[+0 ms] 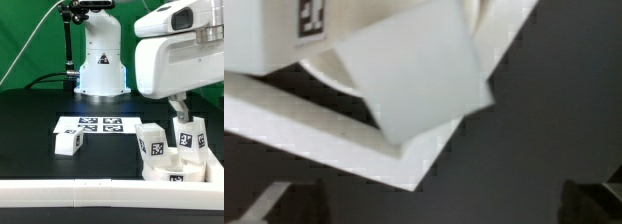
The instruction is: Assemble stool
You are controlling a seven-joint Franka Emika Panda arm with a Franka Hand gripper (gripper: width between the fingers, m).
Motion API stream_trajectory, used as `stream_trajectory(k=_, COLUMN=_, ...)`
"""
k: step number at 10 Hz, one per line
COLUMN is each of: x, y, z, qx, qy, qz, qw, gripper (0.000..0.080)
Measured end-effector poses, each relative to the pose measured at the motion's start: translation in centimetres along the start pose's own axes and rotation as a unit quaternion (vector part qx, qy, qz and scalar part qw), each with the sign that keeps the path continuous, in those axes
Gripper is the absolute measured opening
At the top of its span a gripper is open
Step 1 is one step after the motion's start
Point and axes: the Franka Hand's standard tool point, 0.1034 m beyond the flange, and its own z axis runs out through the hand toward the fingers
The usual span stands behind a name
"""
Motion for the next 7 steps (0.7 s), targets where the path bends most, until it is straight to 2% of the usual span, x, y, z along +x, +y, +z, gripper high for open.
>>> stream_trajectory(k=3, x=-0.3, y=0.3, z=0.2, qx=-0.005, qy=-0.007, qz=-0.081, qw=0.997, gripper=0.0649)
stream_trajectory(k=4, x=-0.6, y=0.1, z=0.7, qx=-0.012, qy=-0.002, qz=-0.085, qw=0.996, gripper=0.0649)
stream_trajectory(k=5, x=-0.6, y=-0.5, z=1.2, qx=-0.024, qy=0.005, qz=-0.099, qw=0.995, gripper=0.0649)
stream_trajectory(k=7, x=-0.9, y=-0.5, z=1.7, qx=-0.032, qy=-0.002, qz=-0.123, qw=0.992, gripper=0.0649)
